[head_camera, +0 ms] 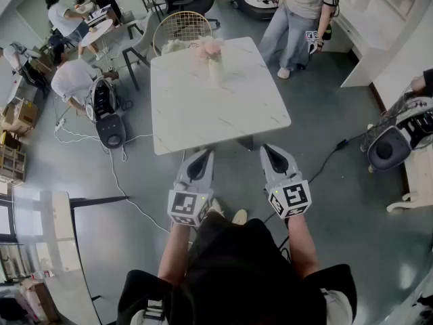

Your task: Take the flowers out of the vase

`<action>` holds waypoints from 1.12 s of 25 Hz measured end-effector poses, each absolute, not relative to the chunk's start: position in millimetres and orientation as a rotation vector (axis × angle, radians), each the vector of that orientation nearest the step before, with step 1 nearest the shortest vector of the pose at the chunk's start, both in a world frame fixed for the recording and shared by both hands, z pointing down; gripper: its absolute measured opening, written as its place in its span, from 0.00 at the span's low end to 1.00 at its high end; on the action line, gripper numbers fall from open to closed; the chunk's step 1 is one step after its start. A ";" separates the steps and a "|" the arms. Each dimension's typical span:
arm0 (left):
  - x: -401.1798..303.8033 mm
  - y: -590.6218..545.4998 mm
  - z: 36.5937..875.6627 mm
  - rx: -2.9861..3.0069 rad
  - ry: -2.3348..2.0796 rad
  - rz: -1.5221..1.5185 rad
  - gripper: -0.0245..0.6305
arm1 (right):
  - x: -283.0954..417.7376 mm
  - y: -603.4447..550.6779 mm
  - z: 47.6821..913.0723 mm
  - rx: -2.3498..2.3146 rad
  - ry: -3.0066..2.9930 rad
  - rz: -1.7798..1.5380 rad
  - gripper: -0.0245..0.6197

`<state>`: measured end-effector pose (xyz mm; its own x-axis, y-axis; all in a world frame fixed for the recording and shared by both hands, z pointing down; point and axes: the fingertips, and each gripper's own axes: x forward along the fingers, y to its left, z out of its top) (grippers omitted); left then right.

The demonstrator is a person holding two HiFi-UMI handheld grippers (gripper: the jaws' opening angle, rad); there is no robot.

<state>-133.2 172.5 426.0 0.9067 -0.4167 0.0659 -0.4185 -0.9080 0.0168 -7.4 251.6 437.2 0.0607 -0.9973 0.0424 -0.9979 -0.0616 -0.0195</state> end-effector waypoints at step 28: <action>-82.1 122.9 447.8 3.006 -0.668 0.158 0.05 | 47.6 201.2 458.8 2.285 -2.171 0.162 0.04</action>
<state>-82.1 122.9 447.8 0.9009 -0.4192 0.1125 -0.4252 -0.9044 0.0347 47.6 201.2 458.8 0.0487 -0.9968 0.0641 -0.9952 -0.0538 -0.0813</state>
